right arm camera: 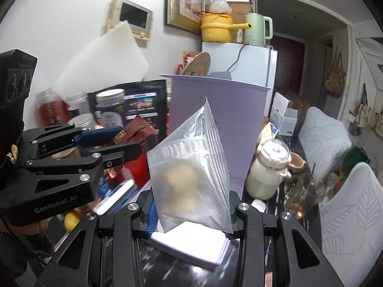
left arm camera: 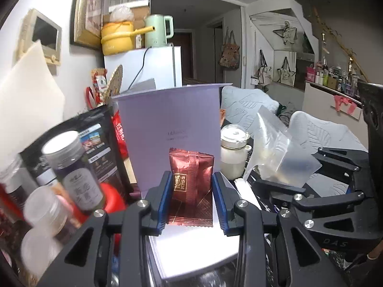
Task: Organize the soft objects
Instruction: 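Carry the candy and zip bag toward the lavender gift box with both tools, then open the left tool to drop the candy in the box while the right tool releases the bag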
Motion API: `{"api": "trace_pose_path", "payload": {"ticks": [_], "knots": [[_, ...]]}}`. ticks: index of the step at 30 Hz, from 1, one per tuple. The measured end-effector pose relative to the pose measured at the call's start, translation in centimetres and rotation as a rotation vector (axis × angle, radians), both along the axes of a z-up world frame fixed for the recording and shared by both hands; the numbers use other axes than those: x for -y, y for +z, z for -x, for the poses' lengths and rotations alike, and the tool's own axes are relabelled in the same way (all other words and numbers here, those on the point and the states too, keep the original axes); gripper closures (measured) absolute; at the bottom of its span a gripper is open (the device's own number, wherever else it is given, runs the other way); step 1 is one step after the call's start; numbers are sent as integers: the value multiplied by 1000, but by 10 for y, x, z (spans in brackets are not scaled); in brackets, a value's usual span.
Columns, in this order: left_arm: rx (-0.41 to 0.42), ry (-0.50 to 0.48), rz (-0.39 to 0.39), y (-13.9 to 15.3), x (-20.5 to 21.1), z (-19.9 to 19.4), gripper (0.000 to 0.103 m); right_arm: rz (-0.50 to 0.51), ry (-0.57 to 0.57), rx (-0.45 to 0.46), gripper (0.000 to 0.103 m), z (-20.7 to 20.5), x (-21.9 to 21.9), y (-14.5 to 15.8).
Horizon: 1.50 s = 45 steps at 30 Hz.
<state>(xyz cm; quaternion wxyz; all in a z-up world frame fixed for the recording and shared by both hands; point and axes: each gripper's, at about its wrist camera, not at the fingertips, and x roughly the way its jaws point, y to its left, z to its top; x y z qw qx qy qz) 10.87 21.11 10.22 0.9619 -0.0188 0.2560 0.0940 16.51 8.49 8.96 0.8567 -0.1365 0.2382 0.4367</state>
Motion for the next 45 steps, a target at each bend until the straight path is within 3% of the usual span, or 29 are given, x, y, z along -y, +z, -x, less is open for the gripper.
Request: {"api": "trace_pose_path", "payload": {"ticks": [7,22,33,40,43,44,45], "knots": [[-61,38,5,-24,-20,-53,70,48,-30,-36,63,-49,-26,-13],[-239,78,63,-99,-49,-136,70,136,-82,-190,63,-120,-52,-79],[-307,126,32,-126,-47,-156,70,169,-113,-246,63,-147,-56,-108],[-291,165,98,-123,-55,-156,69,175,-116,-259,63,-152,-56,-112],[-281,190,84,-121,-57,-156,69,175,-118,-259,63,-154,-57,-111],[-278,192,83,-119,-58,-155,68,174,-119,-257,63,-154,-57,-111],[-277,196,78,-119,-58,-155,61,173,-119,-257,63,-155,-57,-111]]}}
